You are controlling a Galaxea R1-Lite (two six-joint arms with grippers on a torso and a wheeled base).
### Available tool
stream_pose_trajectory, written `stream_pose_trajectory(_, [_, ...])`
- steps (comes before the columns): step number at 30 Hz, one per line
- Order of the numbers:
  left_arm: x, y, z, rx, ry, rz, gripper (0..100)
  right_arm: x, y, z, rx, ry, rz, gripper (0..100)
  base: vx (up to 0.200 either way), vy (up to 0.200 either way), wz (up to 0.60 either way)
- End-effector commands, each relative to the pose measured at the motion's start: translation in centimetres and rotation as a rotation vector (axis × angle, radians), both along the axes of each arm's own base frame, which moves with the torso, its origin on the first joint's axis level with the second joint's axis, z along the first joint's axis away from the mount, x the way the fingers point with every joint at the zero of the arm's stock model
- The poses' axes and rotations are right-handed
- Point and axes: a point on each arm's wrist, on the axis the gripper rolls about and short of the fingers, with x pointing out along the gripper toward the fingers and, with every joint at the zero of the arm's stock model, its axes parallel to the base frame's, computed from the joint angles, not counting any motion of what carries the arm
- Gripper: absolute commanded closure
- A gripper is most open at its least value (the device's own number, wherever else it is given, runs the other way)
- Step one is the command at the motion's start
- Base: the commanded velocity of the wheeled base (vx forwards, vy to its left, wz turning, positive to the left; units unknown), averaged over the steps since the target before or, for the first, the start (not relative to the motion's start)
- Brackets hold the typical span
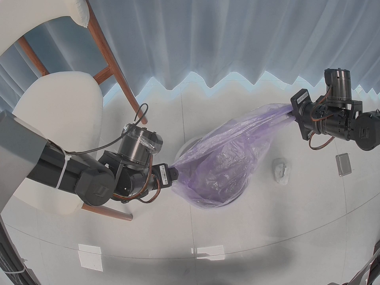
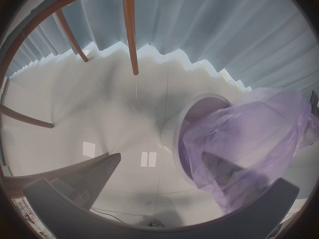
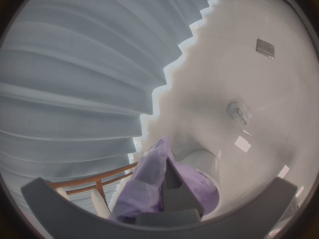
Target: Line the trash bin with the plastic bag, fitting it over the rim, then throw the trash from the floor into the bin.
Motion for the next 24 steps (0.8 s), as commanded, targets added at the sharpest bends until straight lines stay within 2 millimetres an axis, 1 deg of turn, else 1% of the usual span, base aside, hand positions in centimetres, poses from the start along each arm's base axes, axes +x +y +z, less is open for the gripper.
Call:
stream_pose_trajectory(1, [0.1,0.4,-0.1,0.003,0.003,0.012,0,0.3,-0.5,0.0,0.001,-0.001,-0.015,100,0.000,0.000,0.00])
stream_pose_trajectory(7, [0.2,0.7,0.0,0.002,0.003,0.022,0,0.4,-0.4,-0.4,-0.001,0.011,-0.013,100,0.000,0.000,0.00])
stream_pose_trajectory(11, [-0.4,0.4,0.1,0.001,0.003,0.006,0,0.3,0.1,-0.9,-0.005,0.028,-0.001,100,0.000,0.000,0.00])
stream_pose_trajectory(13, [-0.8,0.2,-0.1,0.003,0.010,-0.007,0,0.0,0.8,-1.4,-0.009,0.043,0.022,100,0.000,0.000,0.00])
stream_pose_trajectory(14, [-1.0,0.0,-0.2,0.006,0.016,-0.012,100,-0.3,1.1,-1.6,-0.010,0.050,0.032,100,0.000,0.000,0.00])
stream_pose_trajectory(17, [-1.4,0.0,-0.2,-0.002,0.019,-0.027,100,-0.8,1.9,-2.4,-0.020,0.070,0.059,100,0.000,0.000,0.00])
stream_pose_trajectory(18, [-1.7,-0.3,0.1,-0.017,0.017,-0.044,100,-1.0,2.3,-2.6,-0.027,0.075,0.074,100,0.000,0.000,0.00])
stream_pose_trajectory(21, [-1.9,-0.1,0.6,-0.046,0.021,-0.070,100,-0.8,2.5,-2.3,-0.019,0.059,0.081,100,0.000,0.000,0.00])
stream_pose_trajectory(23, [-2.2,0.2,1.0,-0.058,0.017,-0.079,100,-0.9,2.9,-2.3,-0.017,0.055,0.095,100,0.000,0.000,0.00])
stream_pose_trajectory(24, [-2.4,0.4,1.5,-0.073,0.007,-0.087,100,-1.1,3.5,-2.5,-0.019,0.061,0.118,100,0.000,0.000,0.00])
